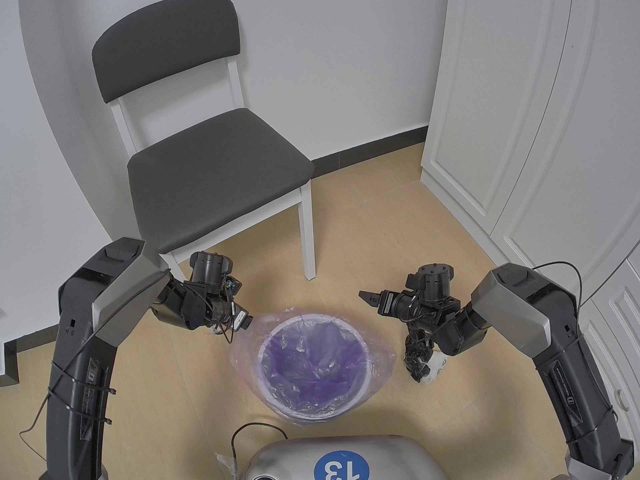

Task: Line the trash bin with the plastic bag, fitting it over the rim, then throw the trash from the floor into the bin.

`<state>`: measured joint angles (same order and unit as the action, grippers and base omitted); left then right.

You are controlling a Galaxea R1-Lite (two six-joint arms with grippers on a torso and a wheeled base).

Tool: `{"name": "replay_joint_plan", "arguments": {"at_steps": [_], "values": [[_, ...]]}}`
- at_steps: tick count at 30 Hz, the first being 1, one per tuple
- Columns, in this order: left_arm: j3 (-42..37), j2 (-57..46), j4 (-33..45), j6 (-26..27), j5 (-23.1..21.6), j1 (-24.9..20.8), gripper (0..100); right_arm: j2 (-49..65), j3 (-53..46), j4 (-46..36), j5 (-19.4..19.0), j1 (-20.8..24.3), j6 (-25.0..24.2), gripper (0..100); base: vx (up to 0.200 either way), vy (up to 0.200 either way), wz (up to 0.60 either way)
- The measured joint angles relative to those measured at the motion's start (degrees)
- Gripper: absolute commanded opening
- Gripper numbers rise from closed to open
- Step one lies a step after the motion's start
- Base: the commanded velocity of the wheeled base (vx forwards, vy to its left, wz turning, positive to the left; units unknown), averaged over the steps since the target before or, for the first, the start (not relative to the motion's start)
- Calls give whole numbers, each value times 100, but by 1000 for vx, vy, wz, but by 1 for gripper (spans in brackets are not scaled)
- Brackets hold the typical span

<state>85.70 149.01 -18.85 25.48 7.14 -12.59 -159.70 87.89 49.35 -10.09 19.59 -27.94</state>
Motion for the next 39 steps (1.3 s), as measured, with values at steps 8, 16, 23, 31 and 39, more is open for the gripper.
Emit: {"name": "replay_joint_plan", "arguments": {"at_steps": [8,16,23,31,39], "values": [[-290,39,-143,-5,0,-5,100,0,0,2,0,-2,0,100,0,0,0],[-957,-102,-995,66,-26,24,100,0,-5,5,9,-2,0,100,0,0,0],[-1624,-206,-2163,-61,-39,11,100,0,-60,24,17,-5,84,100,0,0,0],[-2710,-313,-3839,-855,-44,-20,100,223,-573,-83,2,-35,942,100,0,0,0],[-3833,-438,-5415,-1413,-41,-9,100,1033,-1742,-714,-249,-182,2605,100,0,0,0]]}}
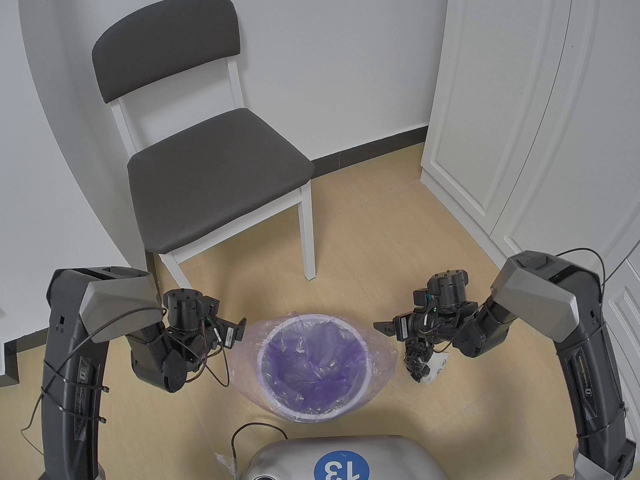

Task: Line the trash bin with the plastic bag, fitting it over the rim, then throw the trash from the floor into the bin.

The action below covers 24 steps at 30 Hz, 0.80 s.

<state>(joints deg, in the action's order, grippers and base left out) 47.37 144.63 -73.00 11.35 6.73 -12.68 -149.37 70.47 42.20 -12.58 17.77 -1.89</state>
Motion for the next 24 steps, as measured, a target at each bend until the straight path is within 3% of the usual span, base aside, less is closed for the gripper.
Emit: {"name": "replay_joint_plan", "arguments": {"at_steps": [4,11,17,24], "values": [[-421,30,-766,-268,0,6,100,304,-546,-90,-224,-127,545,100,0,0,0],[-892,251,-1558,-649,-61,22,100,579,-809,-685,-351,-185,933,100,0,0,0],[-1124,361,-1598,-725,-88,0,100,631,-250,-1866,-362,-127,1269,100,0,0,0],[-1340,383,-1601,-955,-85,-5,100,557,775,-2519,-206,-121,1671,100,0,0,0]]}}
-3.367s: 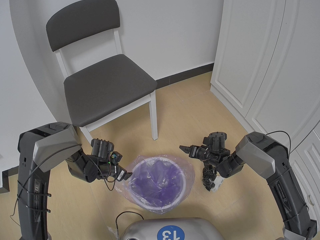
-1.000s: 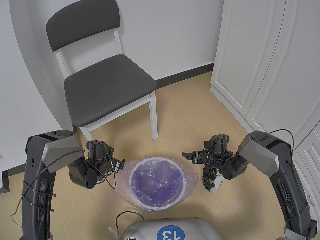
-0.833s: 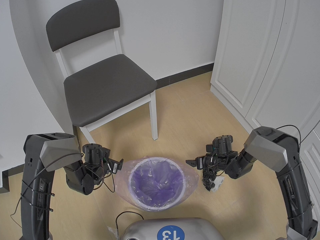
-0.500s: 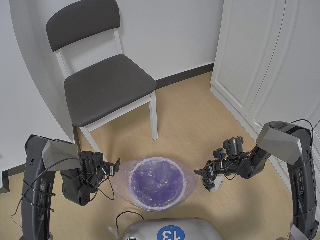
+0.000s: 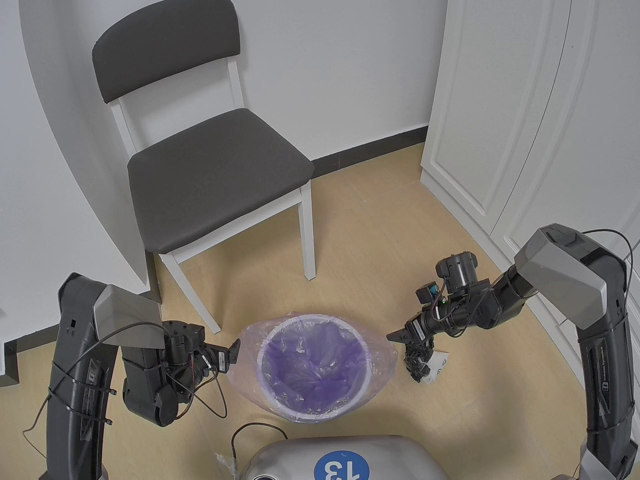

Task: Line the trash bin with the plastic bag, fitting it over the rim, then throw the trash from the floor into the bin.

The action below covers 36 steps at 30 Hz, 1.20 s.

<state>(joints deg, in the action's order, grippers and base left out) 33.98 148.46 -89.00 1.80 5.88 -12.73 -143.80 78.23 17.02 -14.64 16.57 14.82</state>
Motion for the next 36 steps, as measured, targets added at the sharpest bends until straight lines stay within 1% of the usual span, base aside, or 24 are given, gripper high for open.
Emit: {"name": "replay_joint_plan", "arguments": {"at_steps": [2,4,8,10,11,13,15,16,19,21,23,27,29,32,36], "values": [[-27,9,0,-26,4,0,100,-49,221,-310,59,-4,187,100,0,0,0],[-51,27,0,-44,13,6,100,-121,499,-602,266,-15,395,100,0,0,0],[-74,74,0,-68,24,16,100,-289,1083,-875,699,-50,723,100,0,0,0],[-85,105,0,-116,26,22,100,-380,1436,-890,740,-128,967,100,0,0,0],[-90,118,0,-145,28,22,100,-416,1574,-886,729,-174,1125,100,0,0,0],[-94,144,2,-199,26,22,100,-490,1816,-857,591,-312,1618,100,0,0,0],[-101,162,2,-238,26,28,100,-542,1932,-800,345,-434,2155,100,0,0,0],[-104,173,2,-269,26,30,100,-571,1950,-774,143,-507,2486,100,0,0,0],[-126,190,2,-341,13,30,100,-619,1847,-714,-185,-646,3026,100,0,0,0],[-138,199,2,-374,-9,27,100,-631,1712,-646,-290,-692,3121,100,0,0,0],[-167,204,0,-412,-76,16,100,-647,1428,-484,-413,-706,3113,100,0,0,0],[-197,206,2,-497,-156,20,100,-656,1008,57,-591,-640,3046,100,-200,0,0],[-204,206,0,-675,-180,27,100,-656,864,126,-689,-566,3022,100,-200,0,0],[-211,206,0,-820,-200,30,100,-628,777,132,-750,-517,2938,100,0,0,0],[-219,204,2,-864,-207,30,100,-588,733,137,-774,-400,2823,100,0,0,0]]}}
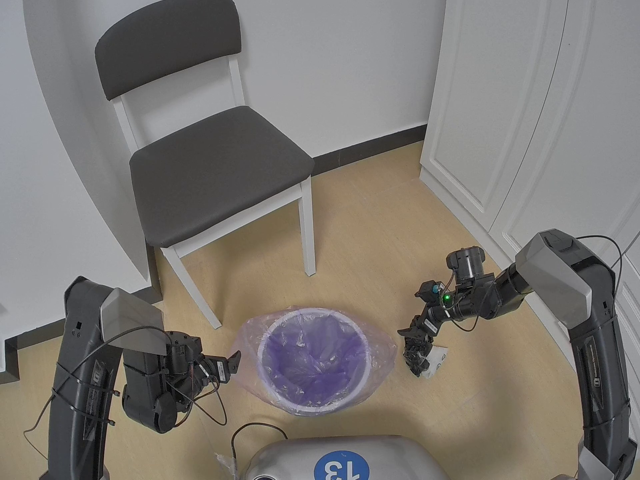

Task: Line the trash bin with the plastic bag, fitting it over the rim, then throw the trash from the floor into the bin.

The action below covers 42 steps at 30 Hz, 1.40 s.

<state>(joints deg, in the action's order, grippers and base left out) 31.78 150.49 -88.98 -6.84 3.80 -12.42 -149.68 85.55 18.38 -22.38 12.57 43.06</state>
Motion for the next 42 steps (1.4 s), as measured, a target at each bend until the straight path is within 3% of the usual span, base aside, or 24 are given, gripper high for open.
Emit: {"name": "replay_joint_plan", "arguments": {"at_steps": [6,19,34,42], "values": [[0,0,0,44,-4,-37,100,-13,207,6,33,127,-110,100,0,0,0],[0,-2,2,22,-112,-85,100,-547,1130,-44,416,400,-970,100,0,0,0],[7,-2,0,15,-118,-85,100,-1192,2712,-1726,421,468,-1052,100,0,0,0],[11,-2,0,46,-116,-85,100,-1559,2892,-1015,607,477,-1474,100,0,0,0]]}}
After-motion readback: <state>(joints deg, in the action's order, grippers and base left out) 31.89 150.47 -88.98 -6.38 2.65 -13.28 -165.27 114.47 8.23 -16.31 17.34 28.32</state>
